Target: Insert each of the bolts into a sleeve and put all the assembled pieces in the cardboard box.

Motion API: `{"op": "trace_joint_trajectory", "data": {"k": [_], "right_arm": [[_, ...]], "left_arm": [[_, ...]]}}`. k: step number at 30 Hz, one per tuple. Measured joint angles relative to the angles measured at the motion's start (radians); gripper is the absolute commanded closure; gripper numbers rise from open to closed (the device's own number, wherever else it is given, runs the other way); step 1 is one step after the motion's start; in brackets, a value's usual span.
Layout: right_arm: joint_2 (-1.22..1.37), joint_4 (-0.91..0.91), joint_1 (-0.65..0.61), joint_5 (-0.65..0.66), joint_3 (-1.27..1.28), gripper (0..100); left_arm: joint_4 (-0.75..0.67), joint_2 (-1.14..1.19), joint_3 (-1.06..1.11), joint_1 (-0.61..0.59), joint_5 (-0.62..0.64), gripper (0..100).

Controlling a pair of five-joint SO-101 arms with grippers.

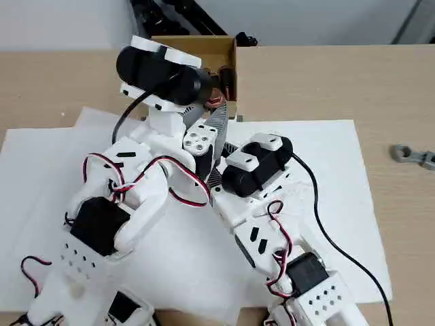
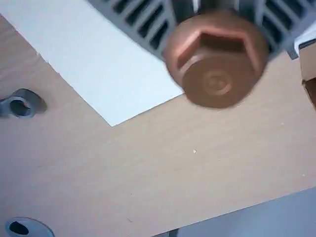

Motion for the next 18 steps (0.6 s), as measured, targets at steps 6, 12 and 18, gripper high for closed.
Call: {"op": "trace_joint_trajectory", "data": {"k": [6,12,18], "right_arm": [[0.0,0.0,-0.003,0.0,0.0,99.5],[0.002,0.0,-0.003,0.0,0.002,99.5],[0.002,0.002,-0.003,0.0,0.002,99.5]], "left_arm": [[0.015,-0.002,0.0,0.0,0.0,99],[0.026,-0.008,0.0,0.0,0.0,99],[0.028,-0.008,0.0,0.0,0.0,99]]}}
